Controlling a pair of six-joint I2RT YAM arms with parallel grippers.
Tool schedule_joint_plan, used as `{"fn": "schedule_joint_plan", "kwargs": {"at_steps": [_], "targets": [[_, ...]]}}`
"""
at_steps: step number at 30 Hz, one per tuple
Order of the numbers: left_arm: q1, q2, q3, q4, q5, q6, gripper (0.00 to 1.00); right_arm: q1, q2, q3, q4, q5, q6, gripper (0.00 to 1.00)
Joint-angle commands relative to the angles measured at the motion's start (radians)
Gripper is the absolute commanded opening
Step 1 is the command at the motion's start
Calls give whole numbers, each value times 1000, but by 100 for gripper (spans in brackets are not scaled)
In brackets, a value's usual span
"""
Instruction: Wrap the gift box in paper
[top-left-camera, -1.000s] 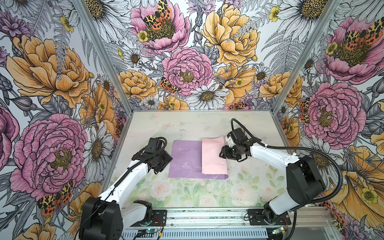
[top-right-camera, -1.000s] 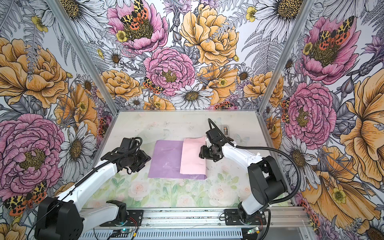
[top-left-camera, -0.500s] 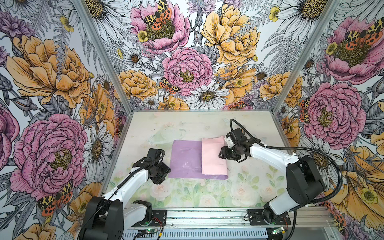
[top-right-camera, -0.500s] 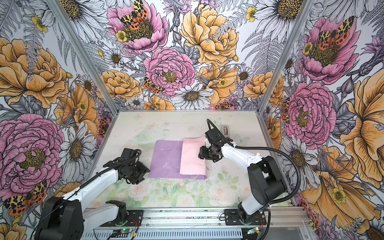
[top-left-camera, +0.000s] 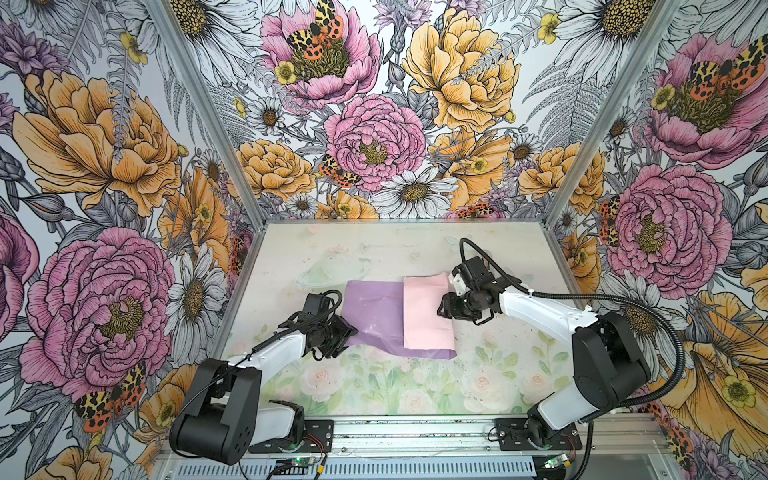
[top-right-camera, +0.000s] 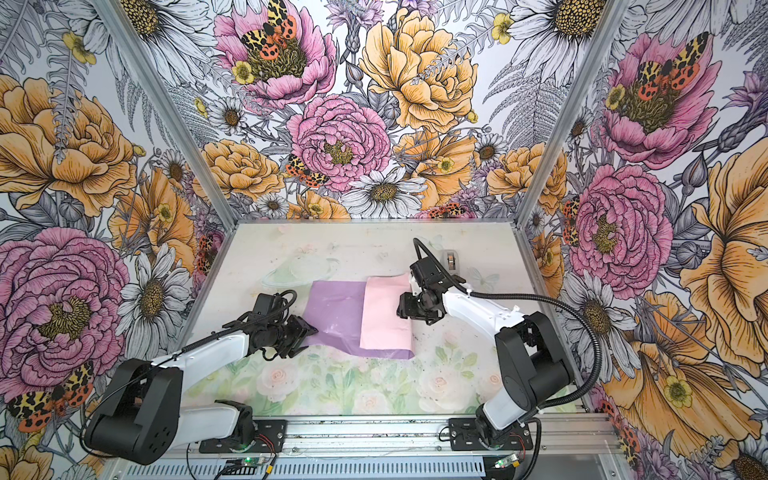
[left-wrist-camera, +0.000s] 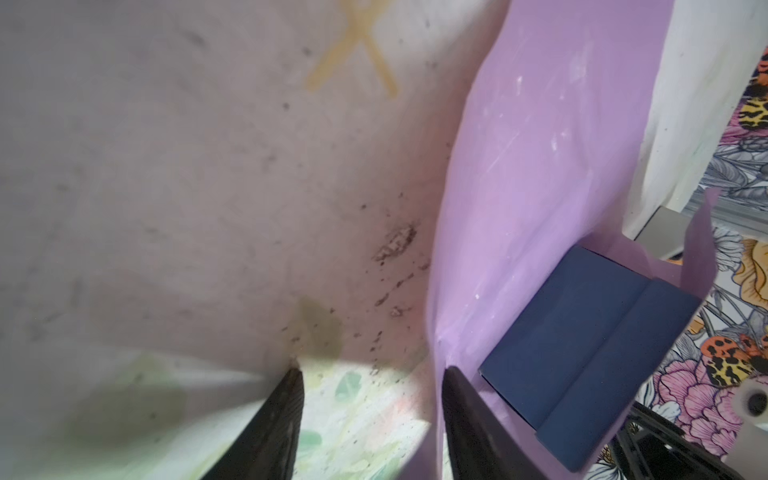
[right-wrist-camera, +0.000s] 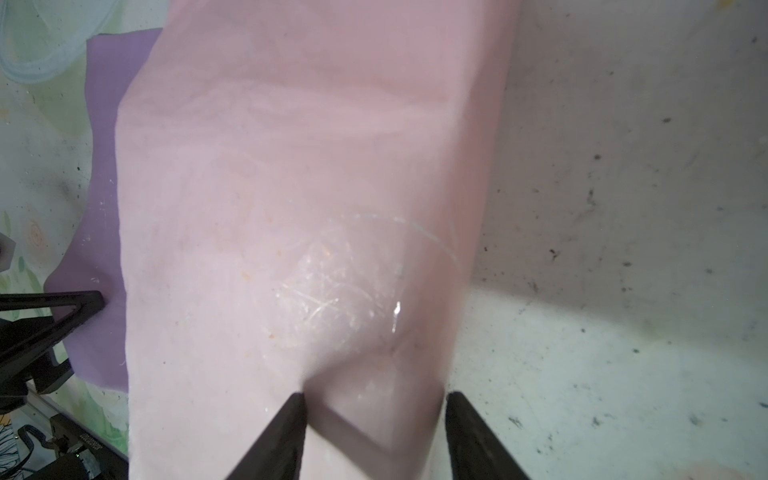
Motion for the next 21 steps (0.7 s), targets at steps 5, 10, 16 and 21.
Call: {"fn": "schedule_joint_plan", "kwargs": {"at_steps": [5, 10, 16, 21], "targets": [[-48, -6, 33, 147, 20, -23, 57, 9, -1, 14, -4, 11, -12, 56], [-66, -70, 60, 46, -33, -13, 43, 9, -2, 13, -4, 11, -8, 56], [-92, -157, 57, -51, -123, 13, 18, 9, 9, 13, -4, 4, -2, 55], [-139, -137, 93, -62, -146, 78, 4, 10, 15, 13, -4, 5, -4, 56]]}}
